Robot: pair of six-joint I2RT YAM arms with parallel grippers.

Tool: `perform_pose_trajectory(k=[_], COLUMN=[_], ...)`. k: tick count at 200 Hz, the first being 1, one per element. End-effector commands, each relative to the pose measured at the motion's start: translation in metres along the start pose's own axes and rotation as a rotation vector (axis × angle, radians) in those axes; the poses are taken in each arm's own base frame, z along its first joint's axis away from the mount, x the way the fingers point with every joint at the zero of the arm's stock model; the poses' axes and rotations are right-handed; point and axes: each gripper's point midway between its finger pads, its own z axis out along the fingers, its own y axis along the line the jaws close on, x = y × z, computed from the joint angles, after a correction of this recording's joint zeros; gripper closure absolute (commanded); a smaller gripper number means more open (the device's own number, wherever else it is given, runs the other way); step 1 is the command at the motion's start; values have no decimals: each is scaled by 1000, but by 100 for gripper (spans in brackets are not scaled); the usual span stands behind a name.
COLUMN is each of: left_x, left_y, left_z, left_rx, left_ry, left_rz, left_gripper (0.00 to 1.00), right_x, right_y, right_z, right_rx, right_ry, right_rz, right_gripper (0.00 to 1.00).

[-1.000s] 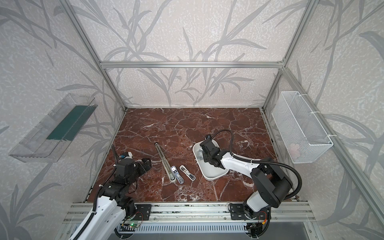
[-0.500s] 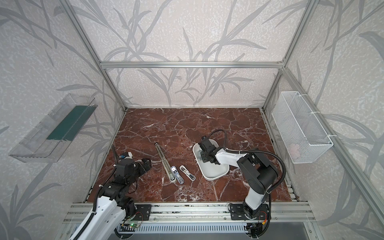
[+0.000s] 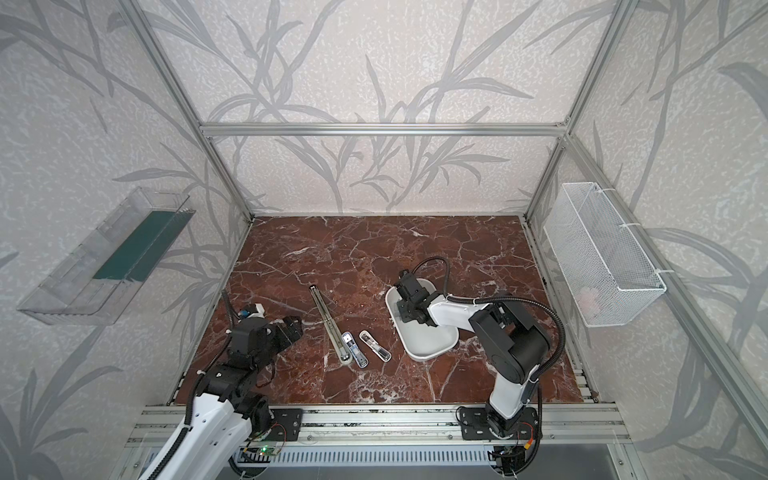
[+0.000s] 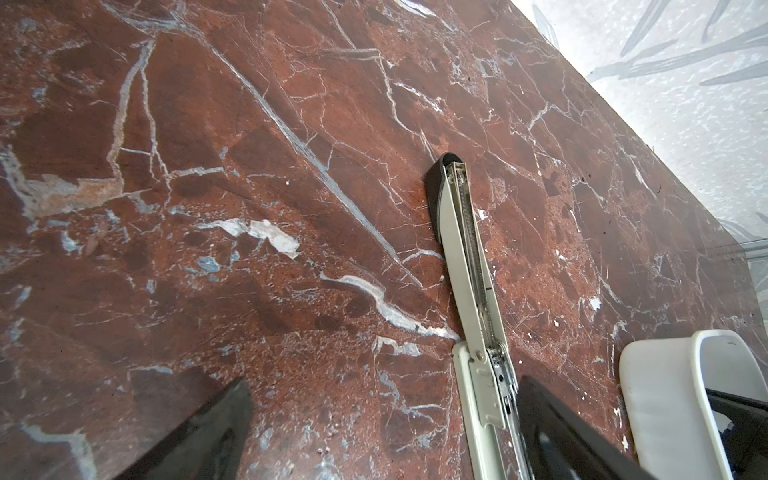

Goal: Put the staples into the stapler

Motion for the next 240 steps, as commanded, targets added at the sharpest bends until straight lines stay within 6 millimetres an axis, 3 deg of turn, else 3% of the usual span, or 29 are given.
perform_pose_trajectory(k=[1, 50, 83, 115, 171, 240], left_x=[-7, -7, -7, -7, -8, -7], left_y=[-4, -4, -5, -5, -5, -5], left_z=[-4, -4, -5, -5, -5, -5], left_rx=[7, 9, 14, 12, 14, 16], left_ry=[-22, -23, -26, -24, -27, -26], left_rz=[6, 6, 5, 5, 5, 6], left_gripper=[1, 1, 1, 1, 1, 1], right_x=[12, 17, 31, 27, 24, 30], right_y=[-9, -12, -19, -25, -17, -30], right_z=[0, -10, -10, -19, -23, -23], right_rx=[39, 42, 72, 78, 21, 93], right_ry=[48, 52, 91, 75, 59, 70], right_rz=[9, 47, 85, 123, 101, 88], right_gripper=[76, 76, 75, 75, 62, 65])
